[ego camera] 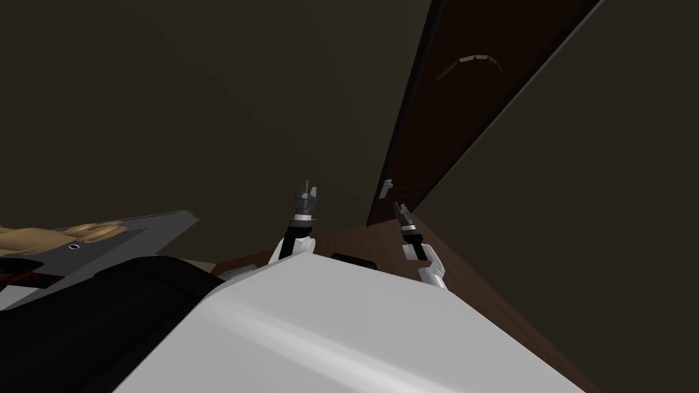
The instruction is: Pull the door open
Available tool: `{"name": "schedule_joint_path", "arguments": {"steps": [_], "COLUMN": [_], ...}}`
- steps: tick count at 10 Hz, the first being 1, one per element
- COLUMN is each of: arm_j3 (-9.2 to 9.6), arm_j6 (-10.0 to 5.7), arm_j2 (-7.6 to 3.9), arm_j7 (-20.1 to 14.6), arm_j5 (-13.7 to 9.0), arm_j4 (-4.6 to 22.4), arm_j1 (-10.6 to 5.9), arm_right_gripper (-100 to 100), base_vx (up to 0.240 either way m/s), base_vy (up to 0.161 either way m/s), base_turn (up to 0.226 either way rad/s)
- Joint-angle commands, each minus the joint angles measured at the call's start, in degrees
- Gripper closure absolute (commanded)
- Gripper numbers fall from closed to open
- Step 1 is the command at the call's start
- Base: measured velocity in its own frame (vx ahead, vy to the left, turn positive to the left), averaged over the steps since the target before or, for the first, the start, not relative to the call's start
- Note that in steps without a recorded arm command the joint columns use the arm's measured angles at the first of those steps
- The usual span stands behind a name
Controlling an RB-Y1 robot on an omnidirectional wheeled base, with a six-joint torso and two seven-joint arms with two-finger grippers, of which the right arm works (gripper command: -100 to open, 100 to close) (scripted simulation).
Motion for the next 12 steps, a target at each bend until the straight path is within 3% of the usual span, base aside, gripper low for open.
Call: {"name": "schedule_joint_path", "arguments": {"steps": [1,12], "arm_j3": [0.08,1.3], "arm_j6": [-0.38,-2.65], "arm_j2": [-0.69,-4.89], "arm_j7": [0.99,9.16], "arm_j5": [0.72,6.67], "arm_j4": [2.71,19.82], "arm_j1": [-1.51,-10.58], "arm_right_gripper": [-100,-100], "base_vx": [0.047,0.076], "base_vy": [-0.043,-0.059], "base_turn": [0.017,0.033]}}
